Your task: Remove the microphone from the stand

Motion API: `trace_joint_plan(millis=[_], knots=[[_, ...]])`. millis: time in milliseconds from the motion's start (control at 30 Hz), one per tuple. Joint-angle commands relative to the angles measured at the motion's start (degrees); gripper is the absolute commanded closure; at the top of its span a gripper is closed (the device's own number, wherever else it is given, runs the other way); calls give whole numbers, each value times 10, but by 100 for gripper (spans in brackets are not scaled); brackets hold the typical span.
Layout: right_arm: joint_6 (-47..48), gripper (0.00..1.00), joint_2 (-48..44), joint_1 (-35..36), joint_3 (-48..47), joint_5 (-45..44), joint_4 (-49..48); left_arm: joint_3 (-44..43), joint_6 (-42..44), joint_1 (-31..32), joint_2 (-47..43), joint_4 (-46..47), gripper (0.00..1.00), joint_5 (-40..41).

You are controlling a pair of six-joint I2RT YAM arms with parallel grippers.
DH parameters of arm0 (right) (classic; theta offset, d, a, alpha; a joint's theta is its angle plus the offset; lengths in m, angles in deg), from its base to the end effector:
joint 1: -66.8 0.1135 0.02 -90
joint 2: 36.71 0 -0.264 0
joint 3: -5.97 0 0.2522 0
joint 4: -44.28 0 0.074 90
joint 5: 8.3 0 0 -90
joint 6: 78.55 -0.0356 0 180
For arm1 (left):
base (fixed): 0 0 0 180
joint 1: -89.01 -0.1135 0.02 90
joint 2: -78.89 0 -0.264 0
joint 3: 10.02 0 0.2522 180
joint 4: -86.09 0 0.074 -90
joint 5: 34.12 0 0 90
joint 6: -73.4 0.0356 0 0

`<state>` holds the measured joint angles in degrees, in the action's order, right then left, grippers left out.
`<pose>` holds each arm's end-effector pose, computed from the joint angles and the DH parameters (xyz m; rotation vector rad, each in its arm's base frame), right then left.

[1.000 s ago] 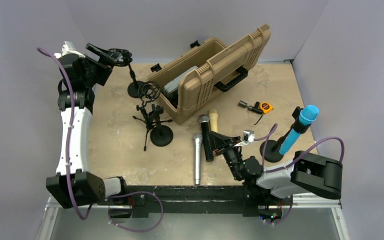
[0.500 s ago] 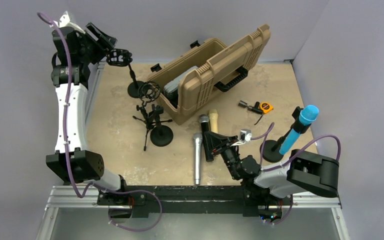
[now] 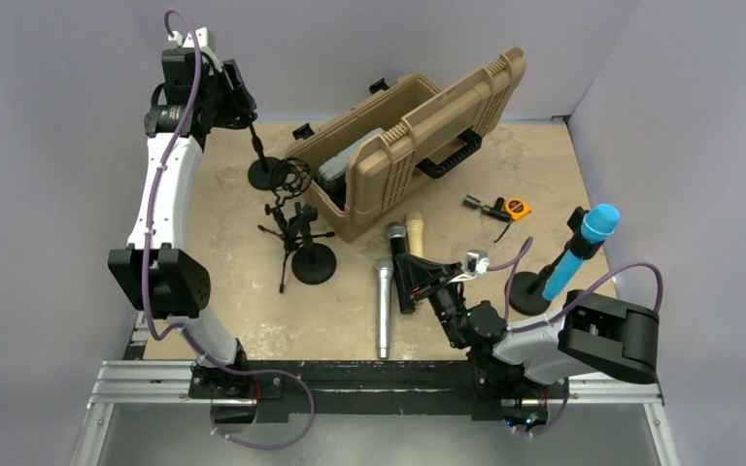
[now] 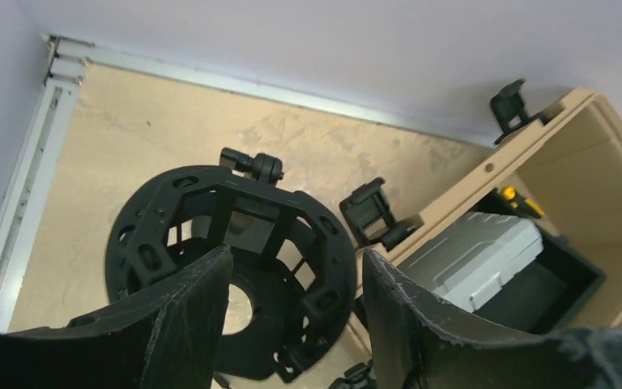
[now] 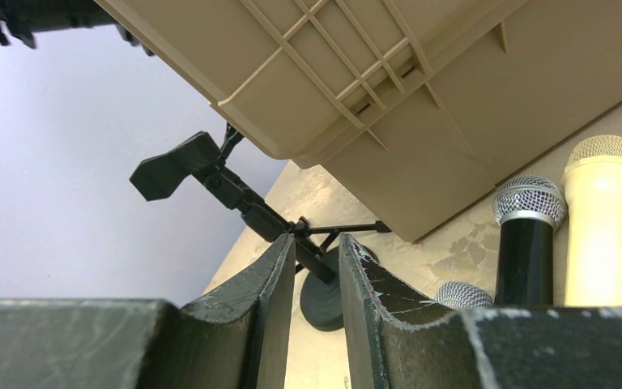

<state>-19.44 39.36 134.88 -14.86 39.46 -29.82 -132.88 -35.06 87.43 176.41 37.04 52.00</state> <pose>0.0951 0.1722 0.1950 0.2378 1.3795 1.0002 0.3827 0.0081 0.4391 -0.3032 1.9695 -0.2577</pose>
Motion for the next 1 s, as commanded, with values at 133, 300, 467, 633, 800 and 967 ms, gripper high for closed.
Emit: trace_joint_plan(millis=[133, 300, 467, 633, 800, 967], knots=[[4, 73, -6, -2, -6, 2, -32, 9, 36, -1, 20, -5, 57, -42], [0, 74, -17, -2, 2, 2, -34, 10, 65, -3, -2, -42, 75, 6], [1, 74, -7, -2, -4, 9, -34, 47, 87, -3, -50, -42, 83, -36], [0, 74, -10, -1, -2, 11, -34, 99, 94, -3, -111, -60, 96, -55], [-1, 74, -5, -45, -3, 14, -37, 175, 85, -1, -202, -47, 100, -8], [0, 74, -2, -2, -3, 18, -39, 218, 99, 25, -281, -59, 100, 93]])
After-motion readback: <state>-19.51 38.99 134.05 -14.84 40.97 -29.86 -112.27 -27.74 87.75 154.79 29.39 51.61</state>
